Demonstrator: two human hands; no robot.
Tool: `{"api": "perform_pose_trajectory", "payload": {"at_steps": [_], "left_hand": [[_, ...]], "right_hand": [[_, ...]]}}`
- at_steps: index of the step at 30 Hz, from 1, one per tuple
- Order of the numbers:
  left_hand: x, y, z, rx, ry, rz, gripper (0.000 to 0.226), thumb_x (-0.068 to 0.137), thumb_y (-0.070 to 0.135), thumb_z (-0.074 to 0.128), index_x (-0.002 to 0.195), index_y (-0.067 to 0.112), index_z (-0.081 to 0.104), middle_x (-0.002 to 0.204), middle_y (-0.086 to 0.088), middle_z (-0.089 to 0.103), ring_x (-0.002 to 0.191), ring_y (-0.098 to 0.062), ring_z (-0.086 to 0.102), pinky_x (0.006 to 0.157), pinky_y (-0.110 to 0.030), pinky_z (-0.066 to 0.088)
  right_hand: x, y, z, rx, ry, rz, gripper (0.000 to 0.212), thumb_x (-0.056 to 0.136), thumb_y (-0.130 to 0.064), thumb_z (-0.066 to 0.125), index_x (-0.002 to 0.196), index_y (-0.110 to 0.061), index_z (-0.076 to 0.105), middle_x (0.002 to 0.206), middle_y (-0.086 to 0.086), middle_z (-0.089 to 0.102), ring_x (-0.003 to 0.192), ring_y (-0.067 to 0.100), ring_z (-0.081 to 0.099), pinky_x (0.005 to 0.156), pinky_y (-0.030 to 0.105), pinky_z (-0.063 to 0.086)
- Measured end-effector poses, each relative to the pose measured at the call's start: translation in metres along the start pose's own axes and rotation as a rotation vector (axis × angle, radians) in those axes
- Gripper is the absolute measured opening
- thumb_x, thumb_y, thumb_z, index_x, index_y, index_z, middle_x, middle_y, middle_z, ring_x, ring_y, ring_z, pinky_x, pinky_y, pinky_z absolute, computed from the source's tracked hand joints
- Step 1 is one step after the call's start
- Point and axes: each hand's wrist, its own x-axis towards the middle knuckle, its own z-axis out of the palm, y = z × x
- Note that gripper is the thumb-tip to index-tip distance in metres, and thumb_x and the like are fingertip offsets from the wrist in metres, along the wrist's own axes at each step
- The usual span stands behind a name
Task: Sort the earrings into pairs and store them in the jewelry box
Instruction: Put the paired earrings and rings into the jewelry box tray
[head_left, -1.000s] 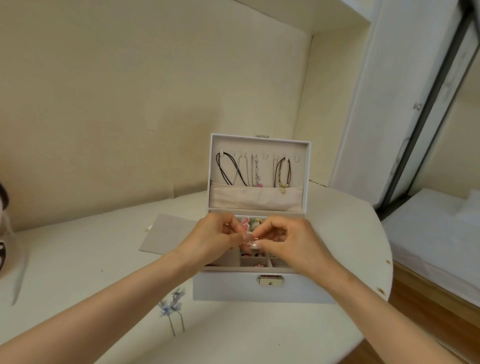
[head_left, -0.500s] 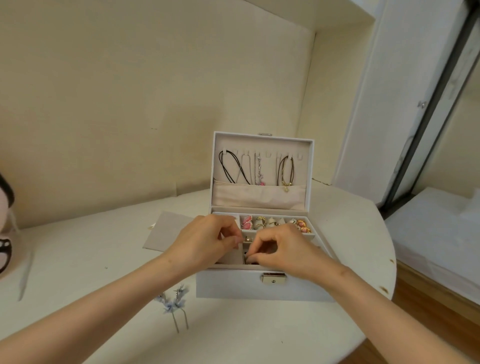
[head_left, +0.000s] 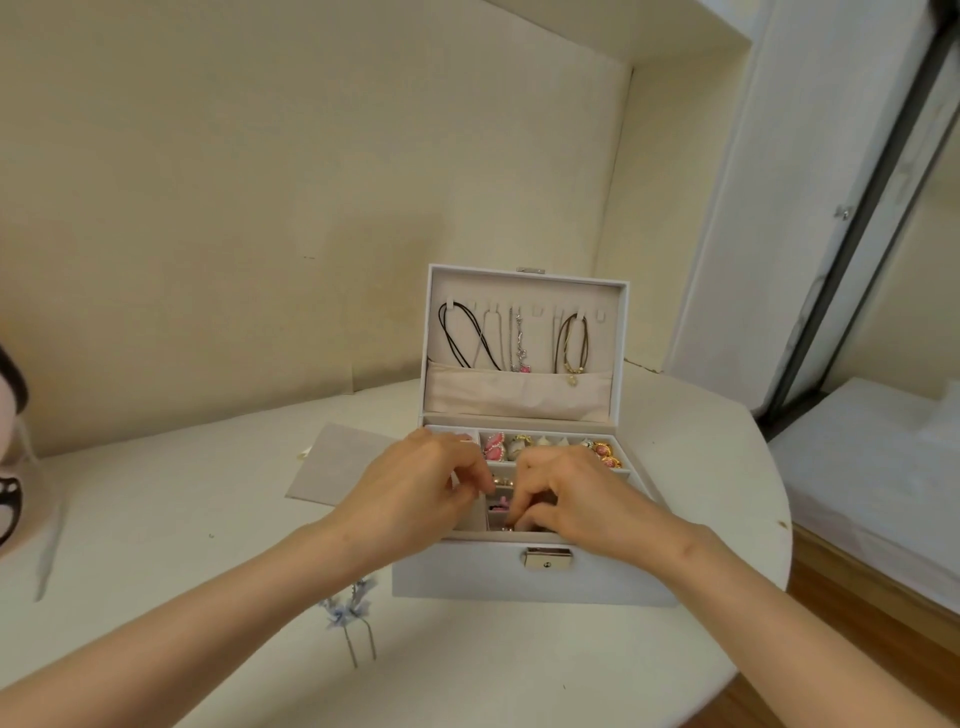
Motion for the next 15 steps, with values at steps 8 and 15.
{"api": "perform_pose_trajectory", "payload": {"at_steps": [8, 15], "left_hand": [[-0.001, 0.0, 0.004, 0.174, -0.039, 0.133, 0.056, 0.067, 0.019, 0.024, 0.095, 0.036, 0.07, 0.095, 0.01, 0.052, 0.096, -0.012, 0.041, 0.085, -0.024, 0.035], [-0.002, -0.001, 0.007, 0.191, -0.052, 0.198, 0.043, 0.083, 0.021, 0.033, 0.104, 0.036, 0.068, 0.099, 0.012, 0.048, 0.101, -0.011, 0.039, 0.079, -0.012, 0.026]], "right_hand": [[0.005, 0.0, 0.009, 0.007, 0.039, -0.015, 0.019, 0.074, 0.003, 0.066, 0.079, -0.013, 0.075, 0.076, -0.014, 0.053, 0.072, -0.003, 0.049, 0.072, 0.014, 0.042], [-0.009, 0.015, -0.011, 0.138, 0.101, 0.098, 0.025, 0.079, 0.001, 0.067, 0.078, -0.022, 0.077, 0.074, -0.012, 0.055, 0.071, 0.003, 0.052, 0.063, 0.011, 0.035]]}}
